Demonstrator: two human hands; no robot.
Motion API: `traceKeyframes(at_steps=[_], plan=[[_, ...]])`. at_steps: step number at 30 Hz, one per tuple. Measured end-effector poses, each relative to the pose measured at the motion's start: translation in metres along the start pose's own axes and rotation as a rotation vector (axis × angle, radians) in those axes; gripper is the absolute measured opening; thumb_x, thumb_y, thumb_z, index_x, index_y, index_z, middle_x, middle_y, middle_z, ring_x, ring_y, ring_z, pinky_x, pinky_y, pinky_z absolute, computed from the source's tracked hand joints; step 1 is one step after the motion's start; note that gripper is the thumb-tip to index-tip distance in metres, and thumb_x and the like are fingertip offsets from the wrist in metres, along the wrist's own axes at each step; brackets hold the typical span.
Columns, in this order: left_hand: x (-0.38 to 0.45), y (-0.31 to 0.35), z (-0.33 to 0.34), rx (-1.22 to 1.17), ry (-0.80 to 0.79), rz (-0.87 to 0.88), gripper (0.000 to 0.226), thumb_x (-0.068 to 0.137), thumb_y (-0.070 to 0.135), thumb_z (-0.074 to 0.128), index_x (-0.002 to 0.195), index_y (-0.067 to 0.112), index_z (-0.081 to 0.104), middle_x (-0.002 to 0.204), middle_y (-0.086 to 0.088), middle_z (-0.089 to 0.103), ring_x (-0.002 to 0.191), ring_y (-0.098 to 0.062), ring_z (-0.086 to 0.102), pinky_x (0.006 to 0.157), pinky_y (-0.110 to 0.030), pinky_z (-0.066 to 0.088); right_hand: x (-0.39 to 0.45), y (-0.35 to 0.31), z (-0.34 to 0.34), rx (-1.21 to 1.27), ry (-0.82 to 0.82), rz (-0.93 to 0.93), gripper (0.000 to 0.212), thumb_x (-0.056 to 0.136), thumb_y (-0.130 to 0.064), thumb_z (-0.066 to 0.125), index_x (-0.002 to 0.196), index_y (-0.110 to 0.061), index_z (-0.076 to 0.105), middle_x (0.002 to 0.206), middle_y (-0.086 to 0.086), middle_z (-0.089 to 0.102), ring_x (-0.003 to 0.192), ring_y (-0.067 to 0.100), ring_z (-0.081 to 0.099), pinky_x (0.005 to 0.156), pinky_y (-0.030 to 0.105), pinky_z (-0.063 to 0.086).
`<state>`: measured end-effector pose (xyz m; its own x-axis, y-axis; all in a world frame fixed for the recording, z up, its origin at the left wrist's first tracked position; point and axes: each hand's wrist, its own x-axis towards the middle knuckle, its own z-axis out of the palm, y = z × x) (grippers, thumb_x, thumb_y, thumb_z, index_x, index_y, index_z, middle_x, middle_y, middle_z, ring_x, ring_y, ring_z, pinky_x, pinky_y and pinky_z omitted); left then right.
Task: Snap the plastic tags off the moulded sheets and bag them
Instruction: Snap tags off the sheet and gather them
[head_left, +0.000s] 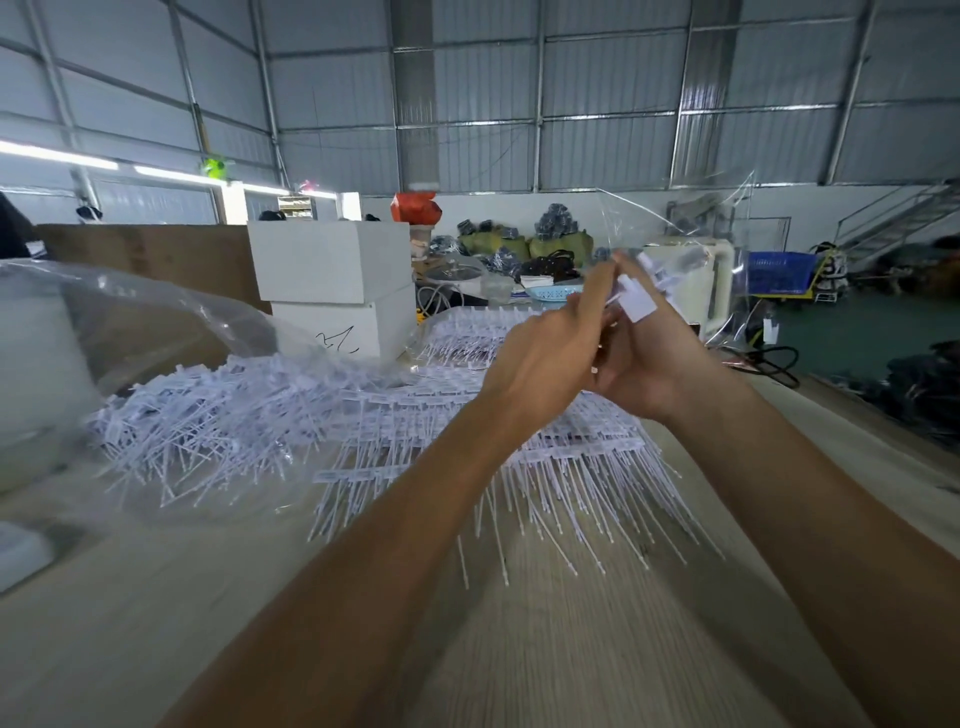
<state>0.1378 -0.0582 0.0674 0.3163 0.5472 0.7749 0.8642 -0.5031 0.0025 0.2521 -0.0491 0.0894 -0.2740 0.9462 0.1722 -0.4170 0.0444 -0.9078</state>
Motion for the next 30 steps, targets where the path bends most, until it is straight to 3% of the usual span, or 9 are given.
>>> traceKeyframes(at_steps=[5,8,13,17,21,24,26,28,30], plan=[[0.011,-0.033,-0.033,-0.376,0.182,-0.379,0.027,0.105,0.044,0.036,0.115,0.032,0.057,0.081,-0.001,0.071,0.070,-0.022,0.068,0.064,-0.039,0.054,-0.007,0.013,0.022,-0.112,-0.176,-0.117,0.052,0.080,-0.057,0.069,0.119,-0.022,0.071,0.120,0.001,0.072,0.109,0.017,0.069,0.095,0.044,0.057],[0.010,-0.061,-0.054,-0.258,0.296,-0.387,0.024,0.107,0.012,0.038,0.129,0.008,0.047,0.070,-0.004,0.055,0.060,-0.026,0.057,0.052,-0.037,0.042,-0.005,0.018,0.018,-0.196,-0.153,-0.142,0.061,0.079,-0.052,0.071,0.133,-0.024,0.061,0.125,0.000,0.070,0.112,0.017,0.070,0.094,0.042,0.057],[-0.009,-0.060,-0.078,-0.278,0.248,-0.326,0.034,0.109,0.022,0.035,0.141,0.010,0.035,0.068,0.010,0.051,0.053,-0.010,0.048,0.041,-0.013,0.030,0.011,0.052,-0.032,-0.751,-0.028,-0.256,0.031,0.094,-0.037,0.069,0.123,-0.026,0.066,0.120,-0.003,0.066,0.110,0.014,0.066,0.085,0.028,0.051],[-0.055,-0.079,-0.114,-0.172,0.200,-0.337,0.038,0.109,0.023,0.037,0.143,0.009,0.031,0.063,0.006,0.047,0.052,-0.017,0.048,0.044,-0.022,0.035,0.023,0.103,-0.094,-1.487,0.022,-0.192,0.053,0.096,-0.041,0.063,0.142,-0.016,0.055,0.150,0.008,0.049,0.142,0.022,0.040,0.117,0.033,0.029],[-0.134,-0.111,-0.157,-0.015,0.335,-0.453,0.023,0.108,0.023,0.040,0.119,0.004,0.045,0.062,-0.005,0.049,0.056,-0.002,0.052,0.052,-0.024,0.028,0.024,0.117,-0.112,-1.610,0.038,-0.113,0.068,0.091,-0.064,0.046,0.145,-0.023,0.054,0.155,0.006,0.045,0.146,0.023,0.036,0.122,0.040,0.023],[-0.188,-0.130,-0.178,-0.046,0.328,-0.746,0.016,0.107,0.026,0.040,0.119,0.016,0.044,0.063,-0.002,0.053,0.053,-0.008,0.049,0.054,-0.032,0.035,0.024,0.115,-0.107,-1.580,0.043,-0.155,0.068,0.088,-0.064,0.048,0.141,-0.022,0.057,0.152,0.008,0.049,0.143,0.026,0.040,0.120,0.040,0.026],[-0.206,-0.145,-0.187,-0.374,0.352,-1.015,0.012,0.107,0.019,0.039,0.098,0.021,0.047,0.054,0.003,0.047,0.044,-0.012,0.042,0.045,-0.023,0.034,0.022,0.115,-0.107,-1.584,0.039,-0.173,0.058,0.094,-0.056,0.055,0.141,-0.022,0.057,0.153,0.008,0.047,0.144,0.026,0.039,0.120,0.040,0.024],[-0.213,-0.161,-0.190,-0.743,0.273,-1.292,0.034,0.107,0.010,0.033,0.075,0.022,0.035,0.045,0.005,0.035,0.033,-0.007,0.030,0.034,-0.013,0.022,0.021,0.115,-0.106,-1.587,0.035,-0.176,0.054,0.096,-0.050,0.057,0.142,-0.021,0.057,0.153,0.009,0.047,0.144,0.027,0.039,0.120,0.039,0.024],[-0.213,-0.175,-0.188,-0.941,0.147,-1.439,0.040,0.106,0.004,0.027,0.070,0.022,0.028,0.047,0.005,0.027,0.032,-0.005,0.022,0.030,-0.011,0.014,0.021,0.113,-0.105,-1.579,0.033,-0.176,0.053,0.096,-0.048,0.058,0.141,-0.020,0.058,0.153,0.009,0.047,0.144,0.026,0.038,0.121,0.039,0.024]])
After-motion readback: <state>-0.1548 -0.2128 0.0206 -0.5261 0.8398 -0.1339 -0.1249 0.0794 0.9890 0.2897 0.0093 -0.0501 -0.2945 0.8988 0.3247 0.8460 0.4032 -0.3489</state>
